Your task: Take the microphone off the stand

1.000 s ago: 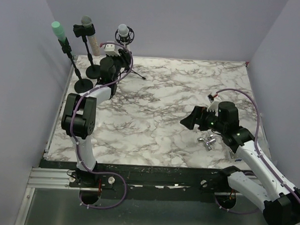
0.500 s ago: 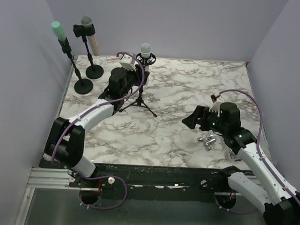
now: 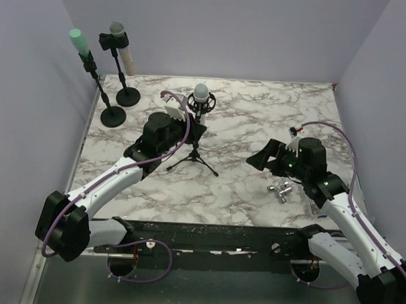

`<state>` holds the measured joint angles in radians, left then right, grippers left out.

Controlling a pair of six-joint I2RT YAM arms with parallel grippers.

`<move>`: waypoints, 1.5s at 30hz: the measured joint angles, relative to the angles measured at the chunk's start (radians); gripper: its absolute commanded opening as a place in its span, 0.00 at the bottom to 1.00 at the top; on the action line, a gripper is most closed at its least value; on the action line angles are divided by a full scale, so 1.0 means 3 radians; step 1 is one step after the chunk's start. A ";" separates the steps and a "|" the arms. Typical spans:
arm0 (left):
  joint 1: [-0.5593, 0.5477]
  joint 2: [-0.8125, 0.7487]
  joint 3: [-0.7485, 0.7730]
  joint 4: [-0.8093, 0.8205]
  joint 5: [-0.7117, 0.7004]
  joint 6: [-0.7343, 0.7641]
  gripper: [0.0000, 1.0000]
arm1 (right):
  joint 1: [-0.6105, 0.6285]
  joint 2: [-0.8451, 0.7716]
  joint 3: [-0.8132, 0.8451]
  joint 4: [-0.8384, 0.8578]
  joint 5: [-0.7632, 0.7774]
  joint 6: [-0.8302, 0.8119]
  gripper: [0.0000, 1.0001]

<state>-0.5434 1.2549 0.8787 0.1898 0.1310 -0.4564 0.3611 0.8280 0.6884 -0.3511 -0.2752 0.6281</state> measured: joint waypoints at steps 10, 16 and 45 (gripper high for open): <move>-0.0304 -0.0262 -0.0408 0.0312 -0.0320 -0.0134 0.24 | 0.0120 0.0439 -0.0441 0.0834 -0.0584 0.0679 1.00; -0.0336 -0.0308 -0.0427 0.0292 -0.0448 -0.0273 0.65 | 0.0547 0.1082 -0.0645 0.1919 -0.0790 0.1460 1.00; -0.0350 -0.2599 -0.0356 -0.1553 -0.0651 0.0192 0.99 | 0.0969 0.1871 0.2427 0.1008 0.0446 -0.0724 0.98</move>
<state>-0.6483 0.4751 0.7719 -0.2760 -0.0643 -0.3988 0.6518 1.3891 1.4166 -0.0486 -0.1413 0.4110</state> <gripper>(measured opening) 0.962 0.996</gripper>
